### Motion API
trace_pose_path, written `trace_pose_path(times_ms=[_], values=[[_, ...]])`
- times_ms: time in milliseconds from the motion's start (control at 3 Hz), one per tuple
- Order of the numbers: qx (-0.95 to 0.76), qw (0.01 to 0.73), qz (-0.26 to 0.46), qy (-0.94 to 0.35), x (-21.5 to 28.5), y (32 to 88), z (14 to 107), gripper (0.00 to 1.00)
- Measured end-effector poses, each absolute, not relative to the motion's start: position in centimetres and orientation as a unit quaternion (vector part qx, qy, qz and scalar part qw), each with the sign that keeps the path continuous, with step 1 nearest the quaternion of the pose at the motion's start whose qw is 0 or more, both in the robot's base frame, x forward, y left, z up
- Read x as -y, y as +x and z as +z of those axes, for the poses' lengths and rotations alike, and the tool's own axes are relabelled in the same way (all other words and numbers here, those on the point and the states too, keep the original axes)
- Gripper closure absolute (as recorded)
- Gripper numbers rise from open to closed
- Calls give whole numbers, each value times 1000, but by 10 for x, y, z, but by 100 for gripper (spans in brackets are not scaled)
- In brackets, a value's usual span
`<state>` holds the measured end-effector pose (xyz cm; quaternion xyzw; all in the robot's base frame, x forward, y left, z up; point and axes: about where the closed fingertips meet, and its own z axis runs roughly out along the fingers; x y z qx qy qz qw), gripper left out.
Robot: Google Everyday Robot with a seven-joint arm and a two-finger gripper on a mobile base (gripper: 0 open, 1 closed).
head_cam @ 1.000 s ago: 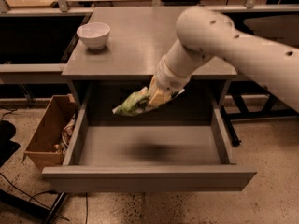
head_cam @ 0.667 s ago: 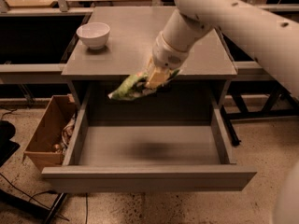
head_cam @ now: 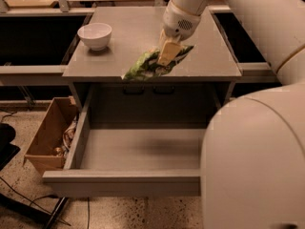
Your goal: Pick green jalapeno chip bag from top drawer and place on counter
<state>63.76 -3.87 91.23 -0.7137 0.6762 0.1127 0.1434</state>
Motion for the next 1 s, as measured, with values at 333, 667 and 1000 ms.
trace_pose_path(times_ms=[333,667,1000], values=[[-713,197,68,-670,73,664,968,100],[-735,280,16,-617,109,688,1025,100],[-745,355,-4,-565,133,739,1025,100]])
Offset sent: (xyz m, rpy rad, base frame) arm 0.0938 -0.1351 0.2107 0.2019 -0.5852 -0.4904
